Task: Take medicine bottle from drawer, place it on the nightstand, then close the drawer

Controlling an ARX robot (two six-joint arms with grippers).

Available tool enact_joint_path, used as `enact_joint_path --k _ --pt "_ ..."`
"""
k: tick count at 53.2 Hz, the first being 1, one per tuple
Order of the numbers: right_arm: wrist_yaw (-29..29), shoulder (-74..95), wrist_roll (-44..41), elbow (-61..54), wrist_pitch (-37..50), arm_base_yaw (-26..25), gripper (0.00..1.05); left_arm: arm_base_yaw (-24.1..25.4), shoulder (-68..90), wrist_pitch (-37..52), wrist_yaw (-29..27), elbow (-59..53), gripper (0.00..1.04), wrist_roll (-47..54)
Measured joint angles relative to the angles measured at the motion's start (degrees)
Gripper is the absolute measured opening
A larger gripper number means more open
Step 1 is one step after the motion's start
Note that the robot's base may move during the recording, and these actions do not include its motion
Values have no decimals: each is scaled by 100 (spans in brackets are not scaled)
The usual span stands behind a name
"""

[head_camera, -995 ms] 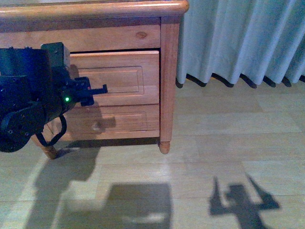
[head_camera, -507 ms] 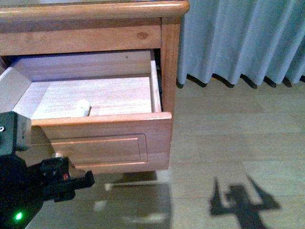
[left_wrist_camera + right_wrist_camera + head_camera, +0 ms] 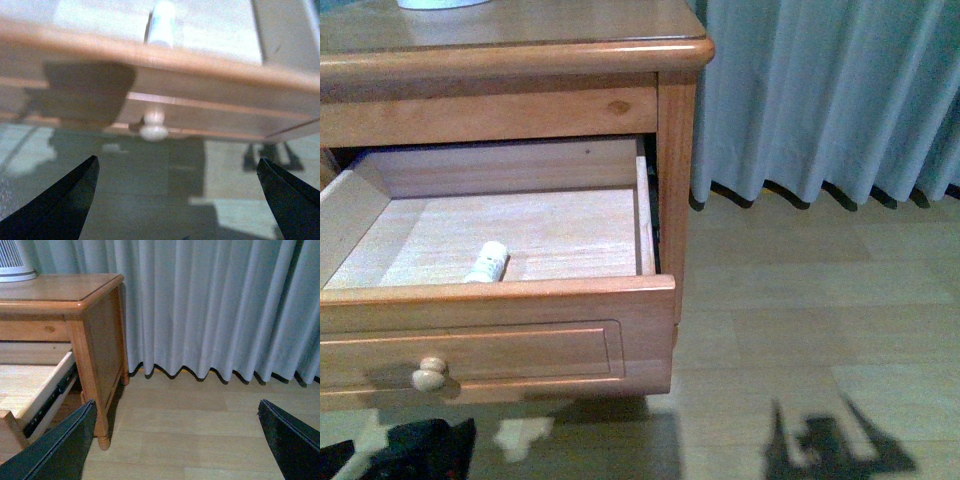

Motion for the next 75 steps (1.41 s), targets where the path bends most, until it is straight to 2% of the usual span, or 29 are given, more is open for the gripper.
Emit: enact_joint_path --k 5,10,13,22,24,26,30,40,48,75 --pt "2 0 0 0 0 0 98 704 -1029 -1248 640 1005 98 470" --pt "0 0 0 0 0 0 98 1062 -1108 -1718 898 1600 98 553" --pt "2 0 0 0 0 0 98 1163 -1193 -1989 966 1862 98 619" --pt "2 0 0 0 0 0 98 1464 -1974 -2999 1725 2721 98 595" --pt "0 0 0 0 0 0 98 1508 -2284 -2697 1364 2704 93 791" --pt "0 0 0 0 0 0 98 1539 -2649 -2343 769 2573 86 1117" --pt "2 0 0 0 0 0 98 1587 -3265 -2037 284 2229 73 1493" --pt "0 0 0 0 0 0 98 1587 -3810 -1635 249 1137 42 1823" --pt "22 0 0 0 0 0 98 1591 -4385 -1307 249 256 3 1884" --pt "-44 -9 0 0 0 0 98 1587 -5392 -1233 225 -817 5 1899"
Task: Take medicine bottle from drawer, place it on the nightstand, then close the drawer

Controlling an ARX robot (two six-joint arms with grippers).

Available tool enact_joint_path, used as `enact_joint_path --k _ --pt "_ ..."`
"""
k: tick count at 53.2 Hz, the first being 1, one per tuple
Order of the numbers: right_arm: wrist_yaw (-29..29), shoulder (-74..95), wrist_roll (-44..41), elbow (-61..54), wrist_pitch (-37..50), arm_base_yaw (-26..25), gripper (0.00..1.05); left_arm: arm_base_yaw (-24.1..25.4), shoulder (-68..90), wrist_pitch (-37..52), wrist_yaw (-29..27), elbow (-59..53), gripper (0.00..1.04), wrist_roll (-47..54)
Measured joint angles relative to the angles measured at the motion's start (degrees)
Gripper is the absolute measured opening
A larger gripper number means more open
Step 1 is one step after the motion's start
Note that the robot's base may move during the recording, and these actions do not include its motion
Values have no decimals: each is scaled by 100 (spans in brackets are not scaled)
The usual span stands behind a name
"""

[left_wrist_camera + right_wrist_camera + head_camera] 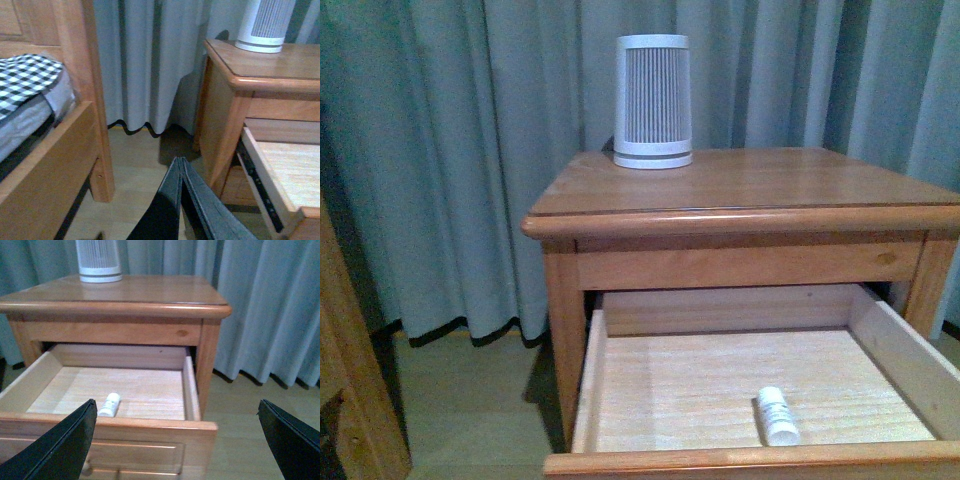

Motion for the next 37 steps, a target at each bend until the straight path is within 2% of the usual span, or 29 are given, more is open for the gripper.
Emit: enact_joint_path --k 5,7,10,15,22,28,37 --pt "-42 22 26 9 -26 -11 98 -2 -20 -13 13 -17 23 4" --pt "-382 341 181 212 -494 -79 98 0 -24 -13 7 -22 28 2" --pt "-483 1204 295 605 -737 -61 98 0 -37 -13 13 -22 39 4" --pt "-485 3027 363 1506 94 74 98 0 -37 -13 15 -24 55 4" --pt "-63 5818 57 3248 1580 278 98 0 -37 -13 15 -26 79 4" --pt "138 7694 -162 4271 1714 402 98 0 -37 -13 15 -26 99 4" --pt "372 9927 0 5265 1134 564 98 0 -37 -13 15 -26 98 13"
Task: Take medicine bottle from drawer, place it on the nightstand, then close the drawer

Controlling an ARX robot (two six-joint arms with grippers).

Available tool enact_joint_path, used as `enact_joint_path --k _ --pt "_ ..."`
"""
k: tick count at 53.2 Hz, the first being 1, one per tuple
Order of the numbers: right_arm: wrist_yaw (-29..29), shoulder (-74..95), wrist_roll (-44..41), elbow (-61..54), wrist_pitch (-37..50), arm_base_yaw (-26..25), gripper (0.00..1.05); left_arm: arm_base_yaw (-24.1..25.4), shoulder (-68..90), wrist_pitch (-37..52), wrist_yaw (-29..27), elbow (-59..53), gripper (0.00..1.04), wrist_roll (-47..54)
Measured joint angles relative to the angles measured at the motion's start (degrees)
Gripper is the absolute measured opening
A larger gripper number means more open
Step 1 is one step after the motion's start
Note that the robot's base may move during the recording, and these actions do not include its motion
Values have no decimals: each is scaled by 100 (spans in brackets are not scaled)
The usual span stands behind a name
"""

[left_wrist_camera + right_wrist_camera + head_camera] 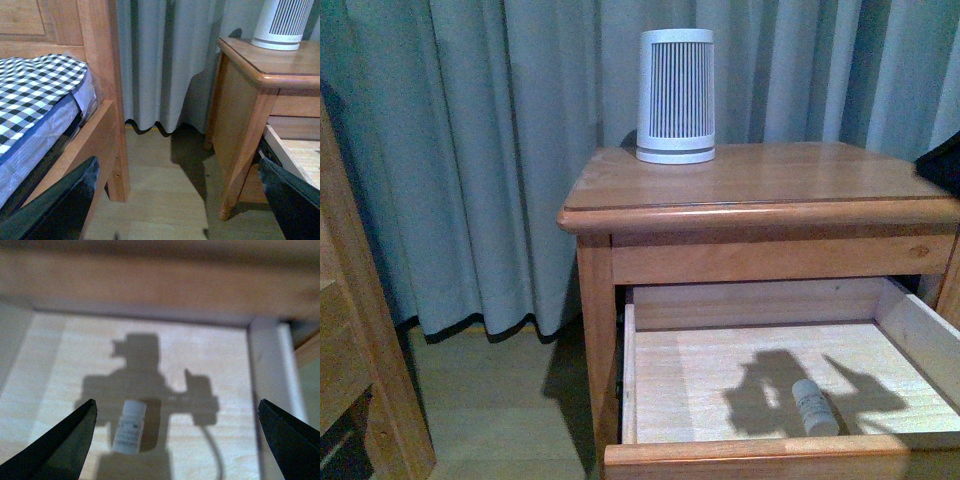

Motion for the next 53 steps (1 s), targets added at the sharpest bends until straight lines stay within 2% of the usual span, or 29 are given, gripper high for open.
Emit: enact_joint_path --k 13,34,53 --pt "153 1729 245 728 -114 201 98 0 0 0 0 0 98 0" --pt "142 2605 671 1545 -579 568 97 0 0 0 2 0 98 0" --pt "273 2496 970 1453 -560 693 46 0 0 0 0 0 98 0"
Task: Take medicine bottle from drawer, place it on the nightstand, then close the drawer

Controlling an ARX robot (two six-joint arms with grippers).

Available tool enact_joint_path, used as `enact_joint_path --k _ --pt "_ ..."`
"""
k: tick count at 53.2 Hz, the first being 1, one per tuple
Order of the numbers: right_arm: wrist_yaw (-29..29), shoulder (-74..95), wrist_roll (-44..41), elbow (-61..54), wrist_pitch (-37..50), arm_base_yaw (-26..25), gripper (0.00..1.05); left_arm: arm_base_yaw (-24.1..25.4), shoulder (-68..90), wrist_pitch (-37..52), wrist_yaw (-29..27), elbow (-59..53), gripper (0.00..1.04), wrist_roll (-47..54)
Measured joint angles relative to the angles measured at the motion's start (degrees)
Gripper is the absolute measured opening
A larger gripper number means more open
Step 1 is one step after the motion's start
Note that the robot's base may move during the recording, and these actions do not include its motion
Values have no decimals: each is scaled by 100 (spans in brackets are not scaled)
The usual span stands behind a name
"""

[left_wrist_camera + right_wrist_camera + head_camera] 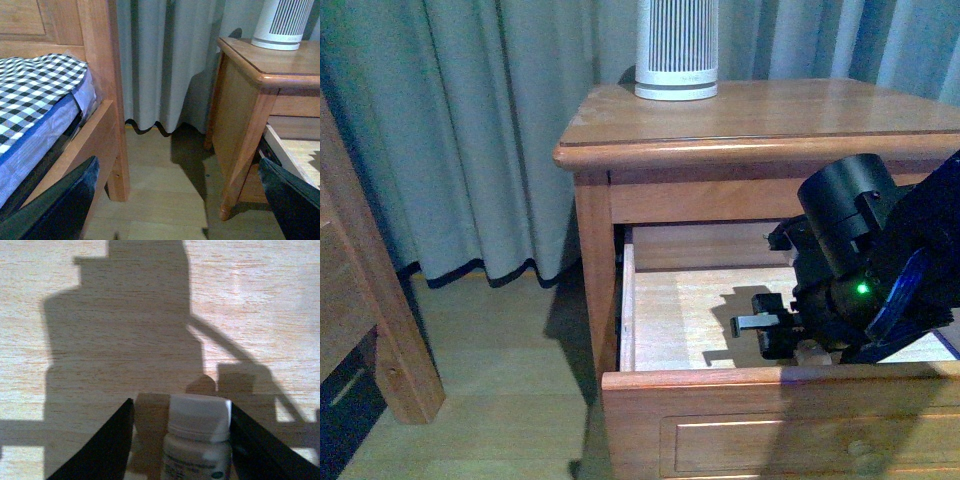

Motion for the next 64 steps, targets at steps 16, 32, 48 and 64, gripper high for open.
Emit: enact_joint_path --k 16,32,48,64 --pt "-472 -2059 -87 -940 39 -96 30 0 0 0 2 0 98 0" --pt "-304 -2601 -680 1285 -533 -575 30 0 -2 0 2 0 98 0" --pt "262 -267 -1305 3947 -885 -546 64 0 -2 0 0 0 98 0" --pt "-310 -2618 -1239 1878 96 -175 91 -2 -2 0 0 0 98 0"
